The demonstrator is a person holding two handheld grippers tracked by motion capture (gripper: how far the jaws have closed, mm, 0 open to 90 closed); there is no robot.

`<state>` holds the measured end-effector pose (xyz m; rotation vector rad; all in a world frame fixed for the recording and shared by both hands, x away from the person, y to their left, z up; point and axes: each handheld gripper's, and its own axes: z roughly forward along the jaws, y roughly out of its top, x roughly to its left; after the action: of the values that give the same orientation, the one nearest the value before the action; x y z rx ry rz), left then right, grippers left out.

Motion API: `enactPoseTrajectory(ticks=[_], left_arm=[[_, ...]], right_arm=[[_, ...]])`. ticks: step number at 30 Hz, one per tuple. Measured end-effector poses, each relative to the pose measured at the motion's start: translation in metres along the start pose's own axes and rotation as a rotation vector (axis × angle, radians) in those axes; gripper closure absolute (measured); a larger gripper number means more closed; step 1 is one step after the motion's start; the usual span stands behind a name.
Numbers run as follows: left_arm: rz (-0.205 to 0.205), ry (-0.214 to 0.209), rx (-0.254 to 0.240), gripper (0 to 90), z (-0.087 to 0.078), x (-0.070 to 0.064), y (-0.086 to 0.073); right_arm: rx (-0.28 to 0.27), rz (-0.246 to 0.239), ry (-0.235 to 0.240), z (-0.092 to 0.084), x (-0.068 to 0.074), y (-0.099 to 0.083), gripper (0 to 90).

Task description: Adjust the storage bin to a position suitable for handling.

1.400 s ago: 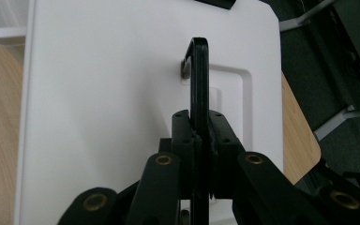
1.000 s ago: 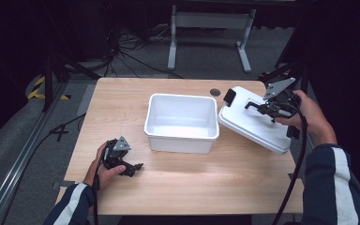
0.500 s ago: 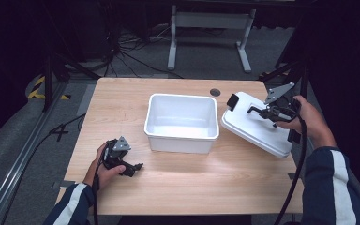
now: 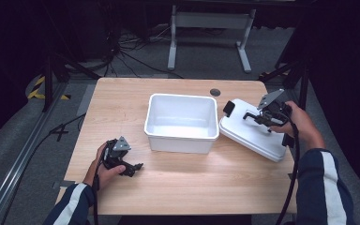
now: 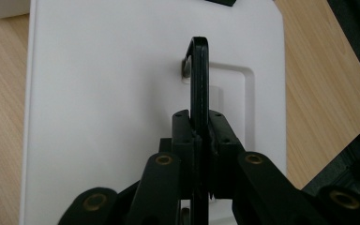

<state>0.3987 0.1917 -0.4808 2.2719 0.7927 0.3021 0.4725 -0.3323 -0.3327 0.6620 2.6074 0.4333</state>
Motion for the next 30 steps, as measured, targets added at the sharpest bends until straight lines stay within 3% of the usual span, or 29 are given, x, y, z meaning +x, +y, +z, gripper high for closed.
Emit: enactPoseTrajectory(ticks=[21, 30], left_arm=[[0.000, 0.000, 0.000, 0.2, 0.000, 0.000, 0.000], [0.000, 0.000, 0.000, 0.2, 0.000, 0.000, 0.000]], right_arm=[[0.092, 0.009, 0.016, 0.042, 0.004, 0.005, 83.9], [0.093, 0.019, 0.024, 0.050, 0.006, 0.005, 83.5]])
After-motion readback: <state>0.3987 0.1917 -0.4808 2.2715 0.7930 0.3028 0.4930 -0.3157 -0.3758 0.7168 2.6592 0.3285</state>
